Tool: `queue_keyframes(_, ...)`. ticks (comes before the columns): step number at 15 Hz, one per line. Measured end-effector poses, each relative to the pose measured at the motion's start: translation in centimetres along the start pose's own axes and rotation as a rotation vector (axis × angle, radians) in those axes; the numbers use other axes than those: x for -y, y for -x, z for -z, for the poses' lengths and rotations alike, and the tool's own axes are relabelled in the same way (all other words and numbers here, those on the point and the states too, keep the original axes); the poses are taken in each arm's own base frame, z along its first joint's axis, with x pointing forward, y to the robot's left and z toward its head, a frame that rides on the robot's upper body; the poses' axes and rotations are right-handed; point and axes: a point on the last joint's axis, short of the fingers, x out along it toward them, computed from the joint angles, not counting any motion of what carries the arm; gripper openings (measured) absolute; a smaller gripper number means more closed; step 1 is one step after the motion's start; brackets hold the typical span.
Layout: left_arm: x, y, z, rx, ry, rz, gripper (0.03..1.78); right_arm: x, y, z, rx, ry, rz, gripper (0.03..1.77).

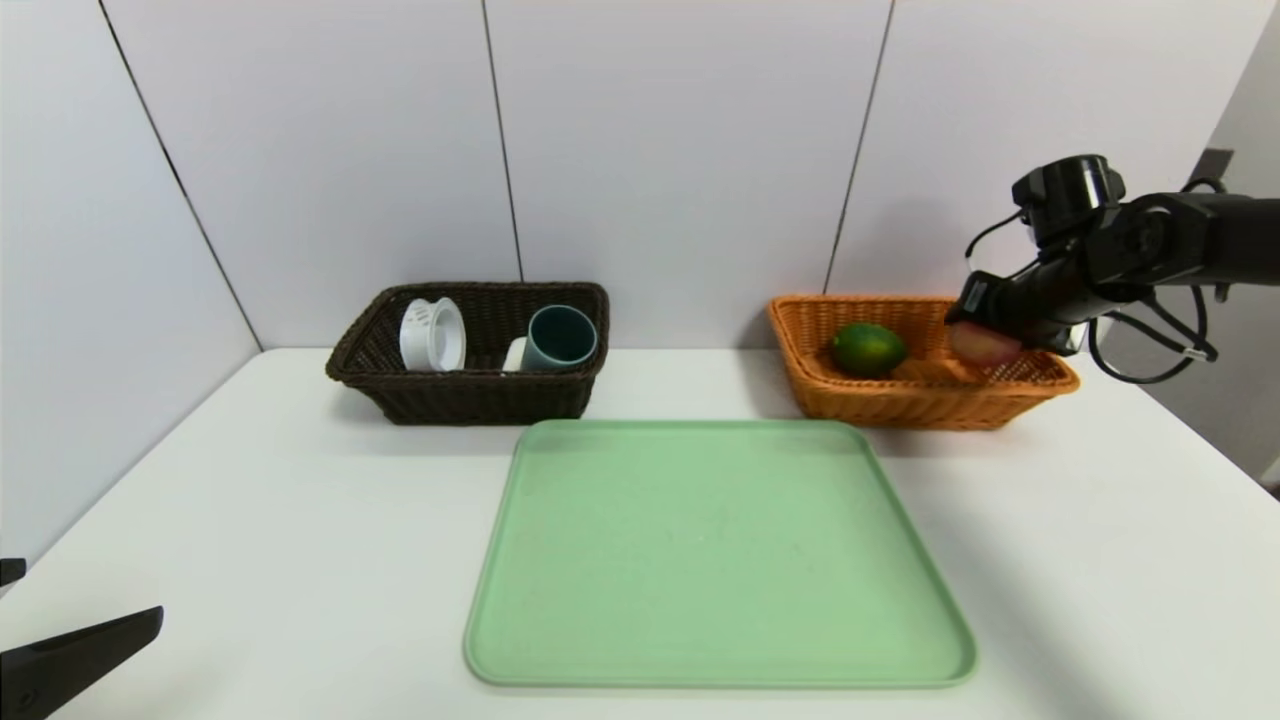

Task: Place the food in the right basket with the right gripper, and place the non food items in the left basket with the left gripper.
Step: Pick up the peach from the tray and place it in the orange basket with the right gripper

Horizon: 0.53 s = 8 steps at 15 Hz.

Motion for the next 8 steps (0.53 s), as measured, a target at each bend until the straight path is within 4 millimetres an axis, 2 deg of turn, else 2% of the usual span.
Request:
queue_keyframes(4,0.0,0.2,0.3,0.0,0.0,0.0,1.69,0.0,-1.9,-0.2,-0.001,-0.008,0.003,1.1)
queue_keyframes(8,0.0,0.4,0.4,0.006,0.001,0.0,1.69,-0.1,-2.8,0.1,-0.014,-0.002,0.008,1.1)
